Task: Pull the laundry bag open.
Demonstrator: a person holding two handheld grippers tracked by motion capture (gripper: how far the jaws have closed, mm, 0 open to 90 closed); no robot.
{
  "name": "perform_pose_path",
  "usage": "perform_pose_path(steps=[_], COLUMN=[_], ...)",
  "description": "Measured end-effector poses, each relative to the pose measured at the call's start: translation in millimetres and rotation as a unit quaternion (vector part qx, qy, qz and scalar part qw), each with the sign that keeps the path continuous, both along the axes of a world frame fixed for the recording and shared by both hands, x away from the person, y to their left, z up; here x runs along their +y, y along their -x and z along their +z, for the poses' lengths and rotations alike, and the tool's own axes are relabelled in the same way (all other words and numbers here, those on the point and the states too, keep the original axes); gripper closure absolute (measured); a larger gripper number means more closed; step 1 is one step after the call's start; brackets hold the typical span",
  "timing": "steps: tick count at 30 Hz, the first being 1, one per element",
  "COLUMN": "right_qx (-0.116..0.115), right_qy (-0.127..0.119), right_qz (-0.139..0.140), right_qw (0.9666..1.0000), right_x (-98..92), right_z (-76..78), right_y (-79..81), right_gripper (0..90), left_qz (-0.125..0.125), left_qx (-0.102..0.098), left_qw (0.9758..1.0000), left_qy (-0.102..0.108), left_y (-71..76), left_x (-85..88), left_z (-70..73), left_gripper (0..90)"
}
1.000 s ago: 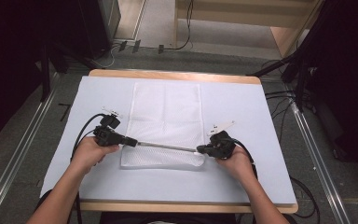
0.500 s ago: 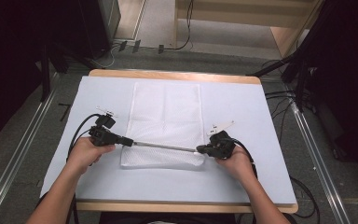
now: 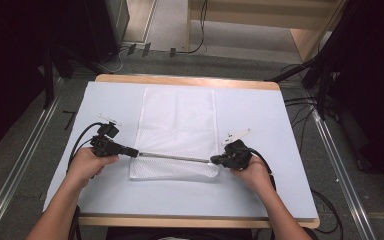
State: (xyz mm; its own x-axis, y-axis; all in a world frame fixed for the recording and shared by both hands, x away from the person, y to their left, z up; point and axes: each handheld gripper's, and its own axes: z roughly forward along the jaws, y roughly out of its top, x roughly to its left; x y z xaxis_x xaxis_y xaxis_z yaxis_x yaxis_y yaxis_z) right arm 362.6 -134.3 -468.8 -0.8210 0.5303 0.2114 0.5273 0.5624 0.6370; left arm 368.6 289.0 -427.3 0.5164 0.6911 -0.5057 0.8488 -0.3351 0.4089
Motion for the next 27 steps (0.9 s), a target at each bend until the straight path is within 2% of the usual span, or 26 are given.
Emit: perform_pose_path(steps=[4,10,12,13,20,24,27], right_qx=[-0.001,0.002,0.001,0.004,0.004,0.007,0.006], right_qy=[-0.002,-0.003,-0.003,-0.003,-0.002,0.0,0.006], right_qz=[-0.004,0.0,0.003,0.002,0.003,0.003,0.0], right_qw=[1.0,1.0,1.0,1.0,1.0,1.0,1.0], right_x=[-1.0,-1.1,-0.8,-0.6,-0.3,0.0,1.5], right_z=[-0.3,-0.4,-0.4,-0.2,-0.1,0.4,1.6], right_y=[1.3,-0.1,-0.4,-0.3,-1.9,-1.9,-1.1], right_gripper=[90.0,90.0,90.0,90.0,90.0,90.0,90.0], left_qz=[0.015,0.023,0.028,0.023,0.035,0.036,0.032], left_qx=[-0.001,-0.002,-0.007,-0.006,-0.003,-0.017,-0.019], left_qw=[0.9999,0.9997,0.9992,0.999,0.9992,0.999,0.9991], left_qy=[-0.003,-0.008,-0.027,-0.037,-0.022,-0.019,-0.021], left_y=[2.9,6.5,7.3,7.2,6.6,8.0,8.5], left_x=[10.1,20.3,20.6,21.2,23.9,22.5,20.9], left_z=[0.6,-1.0,-1.4,-2.5,-5.0,-5.5,-6.3], left_gripper=[88.1,88.0,88.1,88.1,87.7,87.0,86.2])
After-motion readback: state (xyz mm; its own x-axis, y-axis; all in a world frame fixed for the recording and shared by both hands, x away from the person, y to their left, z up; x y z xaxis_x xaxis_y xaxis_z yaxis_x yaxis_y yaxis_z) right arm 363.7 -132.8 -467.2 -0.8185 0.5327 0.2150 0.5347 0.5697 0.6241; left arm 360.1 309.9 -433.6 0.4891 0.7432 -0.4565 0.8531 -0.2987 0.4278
